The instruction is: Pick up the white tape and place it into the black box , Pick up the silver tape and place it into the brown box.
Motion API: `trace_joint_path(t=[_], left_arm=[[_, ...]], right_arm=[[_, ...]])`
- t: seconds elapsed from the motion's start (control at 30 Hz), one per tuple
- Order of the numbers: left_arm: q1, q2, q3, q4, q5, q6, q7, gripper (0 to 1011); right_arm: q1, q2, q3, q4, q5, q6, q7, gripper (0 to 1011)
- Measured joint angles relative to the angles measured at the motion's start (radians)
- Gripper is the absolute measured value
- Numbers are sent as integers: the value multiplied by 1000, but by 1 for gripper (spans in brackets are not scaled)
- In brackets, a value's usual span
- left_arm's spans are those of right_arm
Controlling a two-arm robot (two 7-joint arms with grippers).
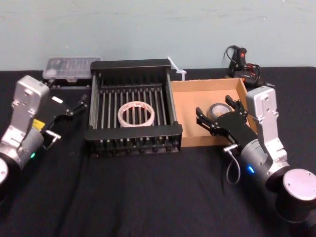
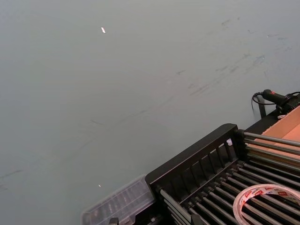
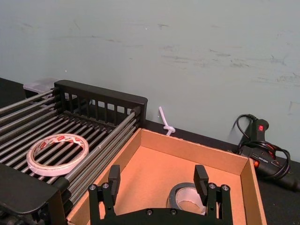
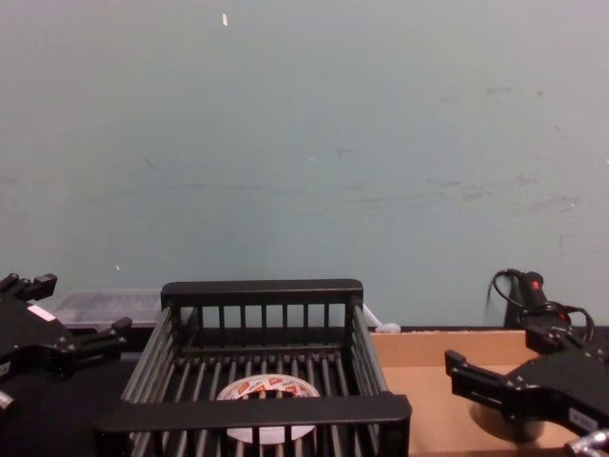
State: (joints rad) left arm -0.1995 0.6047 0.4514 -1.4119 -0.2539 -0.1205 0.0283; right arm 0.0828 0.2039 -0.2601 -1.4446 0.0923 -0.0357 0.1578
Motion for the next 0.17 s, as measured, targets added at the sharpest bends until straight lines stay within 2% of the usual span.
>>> trace_joint_path(t=[0.17], left_arm=[[0, 0, 0, 0, 0, 0, 0, 1001]], right_arm=[[0, 0, 0, 0, 0, 0, 0, 1002]])
